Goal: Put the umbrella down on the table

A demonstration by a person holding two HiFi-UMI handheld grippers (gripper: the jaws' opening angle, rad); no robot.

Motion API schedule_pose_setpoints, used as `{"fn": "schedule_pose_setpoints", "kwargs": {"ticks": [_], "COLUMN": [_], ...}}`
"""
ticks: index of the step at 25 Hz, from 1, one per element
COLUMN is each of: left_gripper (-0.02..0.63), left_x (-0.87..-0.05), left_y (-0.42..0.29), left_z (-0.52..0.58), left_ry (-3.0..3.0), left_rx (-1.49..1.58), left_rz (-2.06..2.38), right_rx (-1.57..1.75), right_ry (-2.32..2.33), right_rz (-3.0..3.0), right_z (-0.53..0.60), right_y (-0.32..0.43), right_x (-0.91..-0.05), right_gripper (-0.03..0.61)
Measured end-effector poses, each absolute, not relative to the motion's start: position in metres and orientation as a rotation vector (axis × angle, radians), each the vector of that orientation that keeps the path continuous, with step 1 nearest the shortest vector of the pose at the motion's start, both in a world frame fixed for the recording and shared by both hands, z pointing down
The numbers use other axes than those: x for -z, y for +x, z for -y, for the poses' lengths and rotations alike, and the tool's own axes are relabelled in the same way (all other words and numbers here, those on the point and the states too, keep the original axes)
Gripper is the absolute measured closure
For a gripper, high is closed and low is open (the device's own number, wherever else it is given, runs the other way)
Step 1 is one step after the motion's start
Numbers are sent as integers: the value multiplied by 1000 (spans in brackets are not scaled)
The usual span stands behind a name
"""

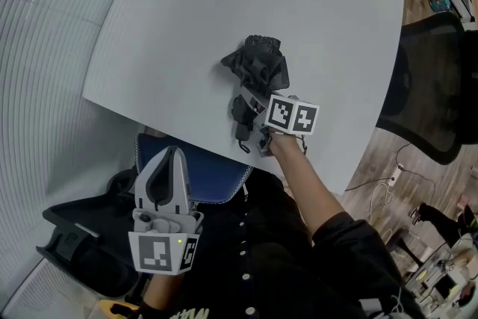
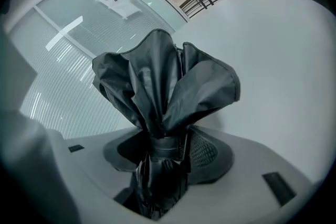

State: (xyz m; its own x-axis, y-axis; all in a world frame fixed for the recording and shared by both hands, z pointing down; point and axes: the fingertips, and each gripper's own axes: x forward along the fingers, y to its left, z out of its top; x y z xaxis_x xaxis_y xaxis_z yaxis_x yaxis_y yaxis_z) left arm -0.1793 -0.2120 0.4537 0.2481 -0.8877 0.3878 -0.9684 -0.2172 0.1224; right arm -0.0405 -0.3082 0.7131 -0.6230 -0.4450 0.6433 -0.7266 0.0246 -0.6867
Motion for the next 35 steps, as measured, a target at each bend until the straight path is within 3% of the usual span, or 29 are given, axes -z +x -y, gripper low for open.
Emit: {"fn": "schedule_pose_setpoints", "kwargs": {"ticks": [14,19,35], "left_gripper": [598,598,598], "left_x": [-455,-452,-431], "left_y": [-180,-174,-165], "left_z": [214,214,216], "left_ry": [2190,2200,2272], "left_rx": [-330,-330,-288], "left_rz": [1699,1696,1702], "right_rx": [-1601,-1591,-1379], "right_ry": [1233,1191,1138], "right_rz": [2072,2107,2188], "right_z": [309,307,295], "right_y": [-42,-43,-18], "right_x": [-716,-710,-685], "right_gripper": [321,269,261]}}
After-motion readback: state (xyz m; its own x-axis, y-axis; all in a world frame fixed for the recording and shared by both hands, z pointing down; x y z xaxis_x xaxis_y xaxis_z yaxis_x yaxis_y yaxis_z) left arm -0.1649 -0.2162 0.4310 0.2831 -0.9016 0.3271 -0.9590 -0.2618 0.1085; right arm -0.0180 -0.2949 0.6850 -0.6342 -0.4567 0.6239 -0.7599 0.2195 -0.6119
